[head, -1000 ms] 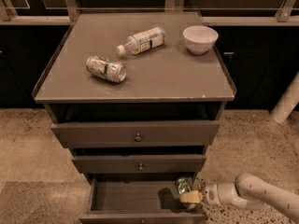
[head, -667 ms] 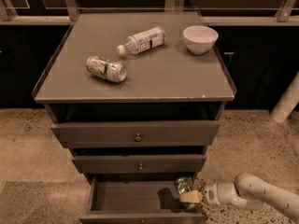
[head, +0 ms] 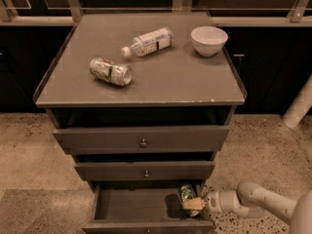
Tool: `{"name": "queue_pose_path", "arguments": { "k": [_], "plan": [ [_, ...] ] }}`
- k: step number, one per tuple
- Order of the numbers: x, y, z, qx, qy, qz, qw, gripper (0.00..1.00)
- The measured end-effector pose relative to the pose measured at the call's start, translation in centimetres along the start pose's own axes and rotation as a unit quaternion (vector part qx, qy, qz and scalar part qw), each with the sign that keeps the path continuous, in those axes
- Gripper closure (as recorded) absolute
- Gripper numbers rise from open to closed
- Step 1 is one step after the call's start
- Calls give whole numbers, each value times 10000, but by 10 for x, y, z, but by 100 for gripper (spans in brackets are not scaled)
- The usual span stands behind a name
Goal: Place green can into bottom drawer
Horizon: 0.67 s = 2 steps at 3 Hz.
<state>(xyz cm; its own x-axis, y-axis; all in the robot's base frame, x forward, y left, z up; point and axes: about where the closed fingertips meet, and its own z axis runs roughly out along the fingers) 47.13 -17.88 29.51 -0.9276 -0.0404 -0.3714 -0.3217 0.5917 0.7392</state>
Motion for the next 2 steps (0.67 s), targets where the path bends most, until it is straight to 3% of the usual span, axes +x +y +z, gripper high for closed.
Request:
{"name": "queue_pose_path", "arguments": {
  "k": [1, 2],
  "plan": [
    [5, -34, 40, 120, -20, 140, 9998, 100],
    [7, -57, 62, 205, -84, 235, 9995, 100]
  ]
}}
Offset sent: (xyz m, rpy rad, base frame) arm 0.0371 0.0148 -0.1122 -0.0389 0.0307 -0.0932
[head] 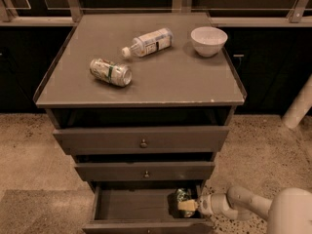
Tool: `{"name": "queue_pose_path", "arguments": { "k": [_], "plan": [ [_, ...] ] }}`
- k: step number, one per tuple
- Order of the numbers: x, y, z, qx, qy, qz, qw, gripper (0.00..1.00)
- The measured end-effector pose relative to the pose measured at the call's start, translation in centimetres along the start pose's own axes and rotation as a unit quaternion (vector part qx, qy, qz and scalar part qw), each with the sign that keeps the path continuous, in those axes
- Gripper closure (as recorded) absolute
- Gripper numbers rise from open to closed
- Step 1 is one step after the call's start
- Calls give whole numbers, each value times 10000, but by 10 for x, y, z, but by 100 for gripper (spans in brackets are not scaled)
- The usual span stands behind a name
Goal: Place green can into bottom drawer
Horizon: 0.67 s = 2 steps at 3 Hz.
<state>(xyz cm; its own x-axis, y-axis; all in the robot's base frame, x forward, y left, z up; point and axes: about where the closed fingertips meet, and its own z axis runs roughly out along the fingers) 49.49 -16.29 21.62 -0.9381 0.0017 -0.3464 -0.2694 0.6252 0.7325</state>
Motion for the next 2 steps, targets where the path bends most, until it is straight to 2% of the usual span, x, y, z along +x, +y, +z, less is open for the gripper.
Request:
{"name": "queue_pose_path", "arguments": {
  "k": [1, 2],
  "plan": [
    [-11, -7, 13, 91, -63, -69, 9999, 100],
    [-19, -6, 29, 64, -84, -117, 9999, 100]
  ]
}}
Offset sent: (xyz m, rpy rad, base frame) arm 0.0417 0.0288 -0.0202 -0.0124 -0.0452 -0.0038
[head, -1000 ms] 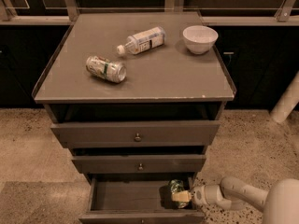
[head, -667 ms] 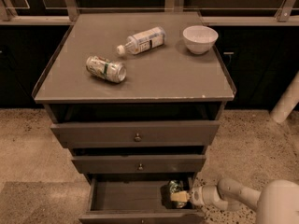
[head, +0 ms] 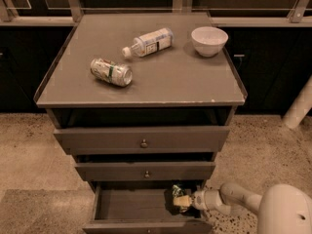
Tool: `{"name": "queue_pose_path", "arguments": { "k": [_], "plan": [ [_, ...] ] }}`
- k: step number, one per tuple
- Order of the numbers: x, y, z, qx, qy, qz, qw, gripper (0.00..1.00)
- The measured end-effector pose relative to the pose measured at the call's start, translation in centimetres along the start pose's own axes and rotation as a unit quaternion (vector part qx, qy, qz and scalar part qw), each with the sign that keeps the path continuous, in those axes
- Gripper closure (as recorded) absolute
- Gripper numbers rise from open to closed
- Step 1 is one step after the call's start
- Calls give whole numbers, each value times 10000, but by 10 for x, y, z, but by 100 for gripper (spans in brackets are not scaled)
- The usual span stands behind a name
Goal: Place green can into bottom drawer
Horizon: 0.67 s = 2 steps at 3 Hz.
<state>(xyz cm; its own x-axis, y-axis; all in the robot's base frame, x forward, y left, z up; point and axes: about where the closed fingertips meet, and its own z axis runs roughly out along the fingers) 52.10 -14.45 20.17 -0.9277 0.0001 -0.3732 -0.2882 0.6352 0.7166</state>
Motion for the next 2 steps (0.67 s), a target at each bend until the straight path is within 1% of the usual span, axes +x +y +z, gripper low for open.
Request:
{"name": "queue_pose_path", "arguments": {
  "k": [1, 2],
  "plan": [
    [-1, -4, 8, 37, 42, 5, 10000, 82],
    [-1, -5, 10, 45, 51, 6, 10000, 57]
  ]
}}
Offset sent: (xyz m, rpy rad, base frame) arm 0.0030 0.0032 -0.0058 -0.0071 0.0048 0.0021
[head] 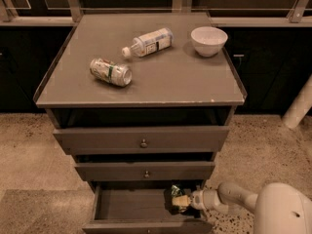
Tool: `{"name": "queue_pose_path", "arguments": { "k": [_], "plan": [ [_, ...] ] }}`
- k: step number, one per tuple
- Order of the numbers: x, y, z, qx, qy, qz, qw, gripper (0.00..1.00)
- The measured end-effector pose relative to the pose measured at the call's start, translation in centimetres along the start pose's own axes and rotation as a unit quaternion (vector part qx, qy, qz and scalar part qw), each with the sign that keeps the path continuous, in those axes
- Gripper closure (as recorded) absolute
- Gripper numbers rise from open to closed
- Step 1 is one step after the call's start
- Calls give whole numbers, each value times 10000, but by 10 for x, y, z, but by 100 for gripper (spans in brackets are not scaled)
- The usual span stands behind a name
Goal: Place green can into bottom drawer
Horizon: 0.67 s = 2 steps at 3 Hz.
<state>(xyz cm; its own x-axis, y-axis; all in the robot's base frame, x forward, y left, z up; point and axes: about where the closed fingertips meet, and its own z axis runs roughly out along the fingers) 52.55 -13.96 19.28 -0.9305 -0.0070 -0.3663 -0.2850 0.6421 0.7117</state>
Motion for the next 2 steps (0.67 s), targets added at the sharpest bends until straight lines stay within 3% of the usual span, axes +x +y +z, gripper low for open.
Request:
{"name": "queue_pose_path", "arguments": {
  "k": [2],
  "plan": [
    [0, 0, 0, 0, 0, 0, 10000, 10]
  ]
}}
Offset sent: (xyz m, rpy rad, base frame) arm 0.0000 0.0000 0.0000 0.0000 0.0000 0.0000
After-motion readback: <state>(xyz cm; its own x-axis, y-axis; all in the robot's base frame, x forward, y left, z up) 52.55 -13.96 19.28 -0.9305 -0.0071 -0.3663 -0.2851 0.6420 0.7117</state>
